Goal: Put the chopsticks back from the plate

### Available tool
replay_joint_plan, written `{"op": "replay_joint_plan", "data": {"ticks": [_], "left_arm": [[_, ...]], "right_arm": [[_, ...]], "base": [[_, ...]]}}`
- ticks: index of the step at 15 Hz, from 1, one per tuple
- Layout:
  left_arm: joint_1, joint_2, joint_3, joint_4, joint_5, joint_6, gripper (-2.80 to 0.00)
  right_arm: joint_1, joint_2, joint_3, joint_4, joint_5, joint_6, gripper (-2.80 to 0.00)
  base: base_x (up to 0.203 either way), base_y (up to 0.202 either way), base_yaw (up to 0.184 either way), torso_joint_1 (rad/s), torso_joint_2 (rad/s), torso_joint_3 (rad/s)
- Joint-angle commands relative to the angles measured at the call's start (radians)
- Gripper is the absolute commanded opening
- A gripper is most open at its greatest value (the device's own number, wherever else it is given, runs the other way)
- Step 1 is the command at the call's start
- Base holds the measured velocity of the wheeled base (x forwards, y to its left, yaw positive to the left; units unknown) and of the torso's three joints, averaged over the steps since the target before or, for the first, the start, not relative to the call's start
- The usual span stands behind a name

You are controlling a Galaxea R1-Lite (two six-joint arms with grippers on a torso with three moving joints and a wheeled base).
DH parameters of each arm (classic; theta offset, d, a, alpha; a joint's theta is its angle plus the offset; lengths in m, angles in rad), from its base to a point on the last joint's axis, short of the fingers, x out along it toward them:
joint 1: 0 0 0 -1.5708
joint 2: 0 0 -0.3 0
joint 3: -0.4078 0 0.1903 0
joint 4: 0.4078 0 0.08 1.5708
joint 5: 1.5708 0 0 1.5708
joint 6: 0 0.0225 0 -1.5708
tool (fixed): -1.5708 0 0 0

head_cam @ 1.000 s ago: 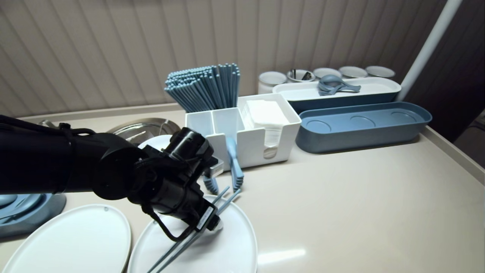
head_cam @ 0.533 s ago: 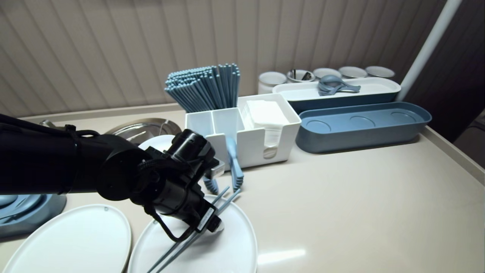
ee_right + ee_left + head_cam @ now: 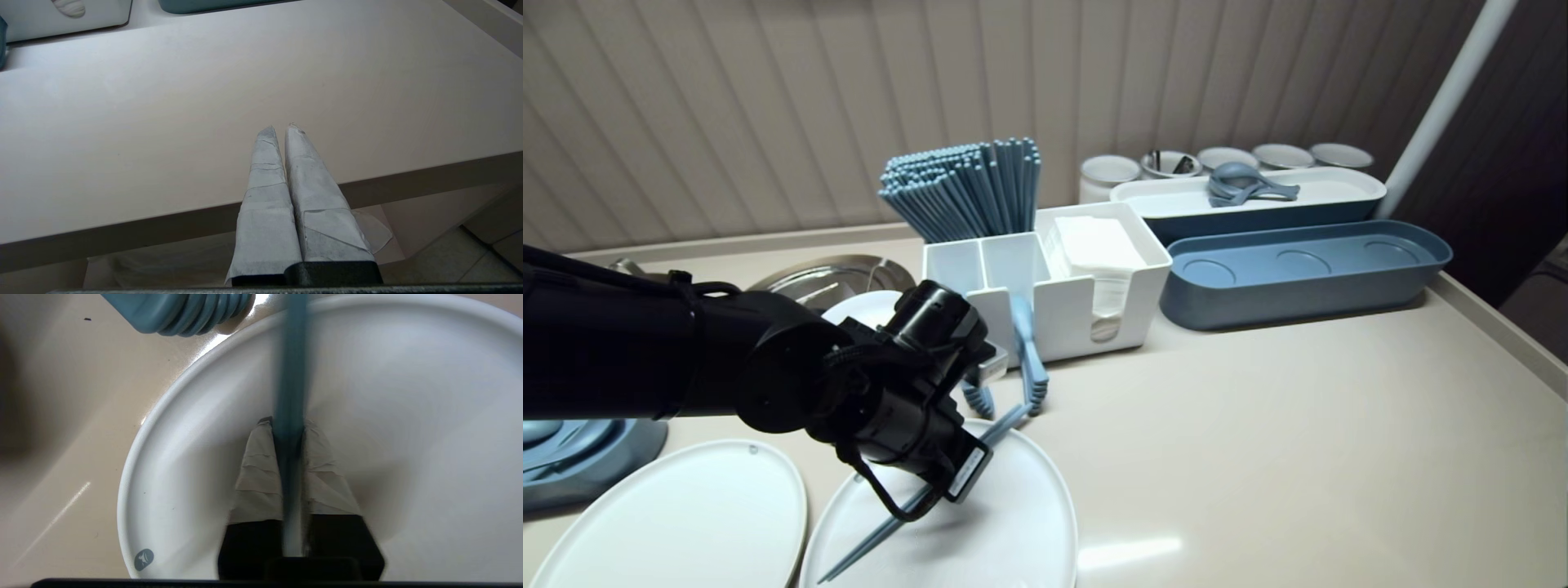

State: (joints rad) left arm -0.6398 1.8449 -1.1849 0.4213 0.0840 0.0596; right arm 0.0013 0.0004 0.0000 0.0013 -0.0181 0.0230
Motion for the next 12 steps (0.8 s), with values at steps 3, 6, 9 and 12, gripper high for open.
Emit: {"op": "replay_joint_plan", "data": {"ticks": [3,6,9,12], "left_arm": [[-0.001,-0.001,0.001,0.004,0.002,0.002,-2.8],[-0.001,-0.011,0.002,0.004,0.002,0.002,-2.8],[-0.001,-0.055,0.002,0.006,-0.001,0.003,-2.8],[-0.001,-0.117,0.002,0.007,-0.003,0.004,-2.8]], "right_arm": [[0.002,0.0,0.0,0.0,0.001,-0.001,-2.8],[0.0,0.0,0.0,0.0,0.001,0.0,-2.8],[0.0,0.0,0.0,0.0,0.0,0.0,-2.8],[0.002,0.0,0.0,0.0,0.001,0.0,-2.8]], "base": [[0.0,0.0,0.0,0.0,0.0,0.0],[0.0,0.0,0.0,0.0,0.0,0.0],[0.0,0.0,0.0,0.0,0.0,0.0],[0.0,0.0,0.0,0.0,0.0,0.0]]}}
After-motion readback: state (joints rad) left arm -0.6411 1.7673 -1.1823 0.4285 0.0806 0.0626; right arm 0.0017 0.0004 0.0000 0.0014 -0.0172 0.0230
